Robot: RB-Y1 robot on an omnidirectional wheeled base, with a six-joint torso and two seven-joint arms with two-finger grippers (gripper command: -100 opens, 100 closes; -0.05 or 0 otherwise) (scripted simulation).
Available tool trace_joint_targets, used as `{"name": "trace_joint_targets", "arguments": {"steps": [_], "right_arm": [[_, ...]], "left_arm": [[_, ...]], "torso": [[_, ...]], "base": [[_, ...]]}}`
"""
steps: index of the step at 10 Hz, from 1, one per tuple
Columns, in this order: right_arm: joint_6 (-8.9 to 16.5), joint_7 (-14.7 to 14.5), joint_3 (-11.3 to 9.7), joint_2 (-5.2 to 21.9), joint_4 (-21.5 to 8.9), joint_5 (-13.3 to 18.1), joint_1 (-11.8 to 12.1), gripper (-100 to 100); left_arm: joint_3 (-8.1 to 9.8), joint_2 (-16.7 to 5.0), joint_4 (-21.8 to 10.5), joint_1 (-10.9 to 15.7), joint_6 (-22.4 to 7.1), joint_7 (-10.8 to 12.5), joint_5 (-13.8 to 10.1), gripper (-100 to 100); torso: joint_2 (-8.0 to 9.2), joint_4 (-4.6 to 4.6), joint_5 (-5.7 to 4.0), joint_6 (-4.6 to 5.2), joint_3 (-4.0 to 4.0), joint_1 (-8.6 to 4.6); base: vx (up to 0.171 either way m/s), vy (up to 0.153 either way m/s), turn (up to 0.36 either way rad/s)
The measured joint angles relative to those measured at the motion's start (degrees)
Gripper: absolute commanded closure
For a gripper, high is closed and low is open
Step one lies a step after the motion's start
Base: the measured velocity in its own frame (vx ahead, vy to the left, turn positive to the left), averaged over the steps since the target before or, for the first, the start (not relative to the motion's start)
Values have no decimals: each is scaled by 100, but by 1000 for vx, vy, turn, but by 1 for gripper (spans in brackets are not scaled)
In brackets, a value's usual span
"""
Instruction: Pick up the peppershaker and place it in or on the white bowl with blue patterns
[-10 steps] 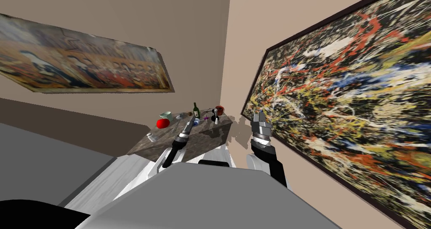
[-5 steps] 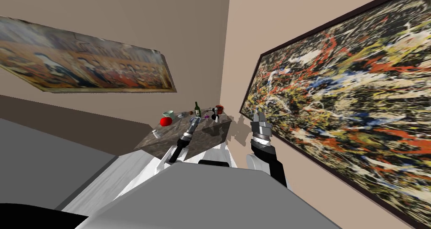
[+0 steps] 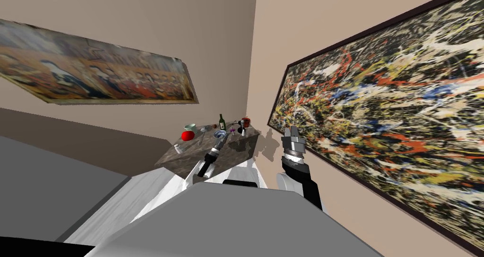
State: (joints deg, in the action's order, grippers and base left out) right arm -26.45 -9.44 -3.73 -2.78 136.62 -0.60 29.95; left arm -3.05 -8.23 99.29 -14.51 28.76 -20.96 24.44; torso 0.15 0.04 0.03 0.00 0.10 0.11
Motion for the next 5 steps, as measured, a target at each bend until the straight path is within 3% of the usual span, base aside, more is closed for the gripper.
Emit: {"name": "trace_joint_targets", "arguments": {"steps": [5], "right_arm": [[0,0,0,0,0,0,1,0]], "left_arm": [[-122,-73,-699,489,-212,-247,531,-100]], "torso": [[-20,-4,0,0,-11,3]], "base": [[-6,30,-70]]}}
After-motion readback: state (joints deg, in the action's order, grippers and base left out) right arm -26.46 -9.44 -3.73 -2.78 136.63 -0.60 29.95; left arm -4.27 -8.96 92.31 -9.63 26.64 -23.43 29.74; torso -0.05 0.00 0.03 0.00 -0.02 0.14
